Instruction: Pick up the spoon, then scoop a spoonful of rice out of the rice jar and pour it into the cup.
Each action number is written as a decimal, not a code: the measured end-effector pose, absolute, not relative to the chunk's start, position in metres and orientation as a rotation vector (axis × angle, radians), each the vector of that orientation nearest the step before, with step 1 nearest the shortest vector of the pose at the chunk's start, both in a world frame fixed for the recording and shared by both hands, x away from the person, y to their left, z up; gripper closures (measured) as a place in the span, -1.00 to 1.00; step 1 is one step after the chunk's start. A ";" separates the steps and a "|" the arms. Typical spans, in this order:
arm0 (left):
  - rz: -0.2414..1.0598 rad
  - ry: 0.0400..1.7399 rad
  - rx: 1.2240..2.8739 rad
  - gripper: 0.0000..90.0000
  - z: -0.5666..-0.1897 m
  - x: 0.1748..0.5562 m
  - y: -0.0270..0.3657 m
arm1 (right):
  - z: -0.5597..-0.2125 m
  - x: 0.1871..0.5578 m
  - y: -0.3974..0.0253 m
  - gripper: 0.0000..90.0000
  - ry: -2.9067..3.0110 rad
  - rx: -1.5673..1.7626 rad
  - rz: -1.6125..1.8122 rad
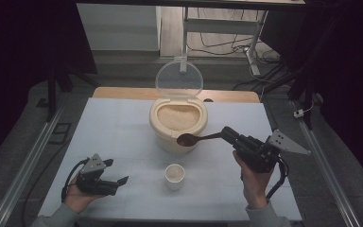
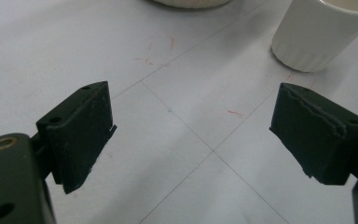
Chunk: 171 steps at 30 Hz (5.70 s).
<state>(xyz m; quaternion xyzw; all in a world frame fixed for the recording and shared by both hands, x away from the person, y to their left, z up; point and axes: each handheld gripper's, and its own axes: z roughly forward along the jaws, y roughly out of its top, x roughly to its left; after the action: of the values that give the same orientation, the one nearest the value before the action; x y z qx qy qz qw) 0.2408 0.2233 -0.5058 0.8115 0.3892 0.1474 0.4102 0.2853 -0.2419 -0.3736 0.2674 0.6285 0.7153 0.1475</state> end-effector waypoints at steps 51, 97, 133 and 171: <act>0.355 0.967 2.068 -0.71 -0.508 0.242 0.221 | -0.362 0.365 -0.180 0.86 1.827 0.818 1.450; 0.364 0.963 2.075 -0.70 -0.508 0.242 0.220 | -0.409 0.394 -0.214 0.86 1.721 1.488 1.937; 0.386 0.951 2.091 -0.69 -0.508 0.242 0.218 | -0.410 0.400 -0.241 0.86 1.600 1.812 2.160; 0.385 0.953 2.095 -0.69 -0.508 0.243 0.218 | -0.414 0.398 -0.246 0.86 1.655 1.878 2.280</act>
<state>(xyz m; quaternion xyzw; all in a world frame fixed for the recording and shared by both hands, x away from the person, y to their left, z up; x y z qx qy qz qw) 0.2430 0.2176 -0.5083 0.8254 0.3756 0.1516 0.3933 0.3979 -0.2461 -0.4137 0.5505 0.4853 0.6683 -0.1217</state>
